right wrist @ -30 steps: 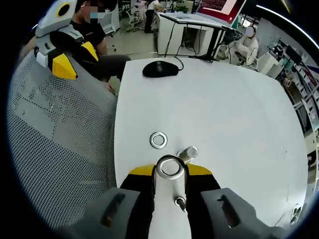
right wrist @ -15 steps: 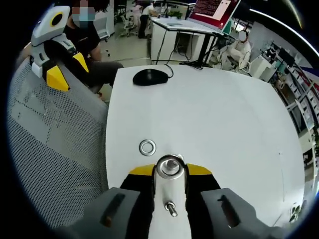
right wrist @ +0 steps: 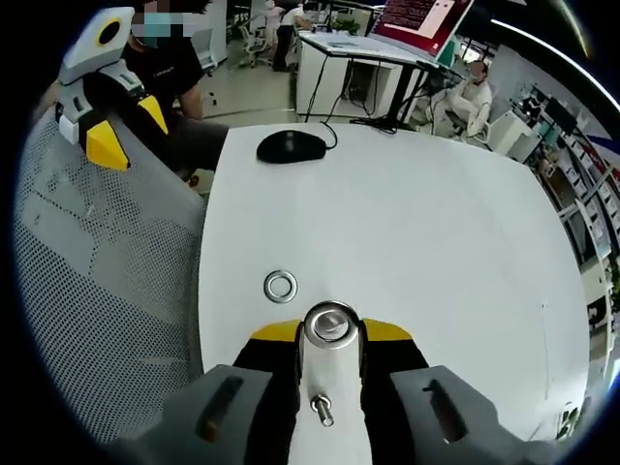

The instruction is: Place the washer onto the threaded stud by aligning its center hole with the stud, sliding it down to the base, and recovering from edge contact or off-axis alignment until the washer reaches the visible bottom stop.

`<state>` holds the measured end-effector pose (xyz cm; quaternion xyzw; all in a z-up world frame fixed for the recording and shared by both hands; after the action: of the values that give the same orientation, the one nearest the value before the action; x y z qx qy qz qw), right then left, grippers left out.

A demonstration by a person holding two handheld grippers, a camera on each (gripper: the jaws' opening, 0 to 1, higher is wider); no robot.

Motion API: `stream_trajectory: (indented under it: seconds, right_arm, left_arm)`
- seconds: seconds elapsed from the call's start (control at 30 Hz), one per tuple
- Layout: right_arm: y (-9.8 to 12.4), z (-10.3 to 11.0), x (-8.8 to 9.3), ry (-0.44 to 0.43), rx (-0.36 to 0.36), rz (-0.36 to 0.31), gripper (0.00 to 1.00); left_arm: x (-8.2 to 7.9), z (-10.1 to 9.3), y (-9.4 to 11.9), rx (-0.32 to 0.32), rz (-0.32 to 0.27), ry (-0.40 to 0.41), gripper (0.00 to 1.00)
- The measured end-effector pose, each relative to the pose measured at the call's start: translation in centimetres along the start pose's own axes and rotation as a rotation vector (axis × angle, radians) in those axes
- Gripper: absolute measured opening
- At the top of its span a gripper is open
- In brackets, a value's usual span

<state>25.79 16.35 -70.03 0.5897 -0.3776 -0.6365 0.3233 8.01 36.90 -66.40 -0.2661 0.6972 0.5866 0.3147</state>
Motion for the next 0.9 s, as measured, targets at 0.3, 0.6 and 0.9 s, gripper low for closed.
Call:
stream_trajectory:
  seconds: [0.3, 0.6, 0.9]
  right_arm:
    - [-0.4, -0.4, -0.3, -0.001, -0.007, -0.014, 0.23]
    - [-1.2, -1.0, 0.1, -0.008, -0.021, 0.013, 0.23]
    - [-1.9, -1.1, -0.1, -0.004, -0.026, 0.026, 0.23]
  left_arm:
    - [0.1, 0.1, 0.1, -0.001, -0.001, 0.003, 0.26]
    - [0.1, 0.0, 0.1, 0.000, -0.001, 0.001, 0.26]
    - [0.1, -0.1, 0.0, 0.004, -0.001, 0.000, 0.26]
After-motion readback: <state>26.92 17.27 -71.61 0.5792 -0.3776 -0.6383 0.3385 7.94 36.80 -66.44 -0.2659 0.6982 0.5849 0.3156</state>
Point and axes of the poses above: the point that each gripper's makers call its tool centre point, and the gripper's own axes: y roughly backward along the fingers, z roughly to its left, x roughly out of its underside, the point moved 10 cm from there along y, roughly backward along the fingers, and after that the axes turned 11 degrees about -x, right-handed, at the moved point
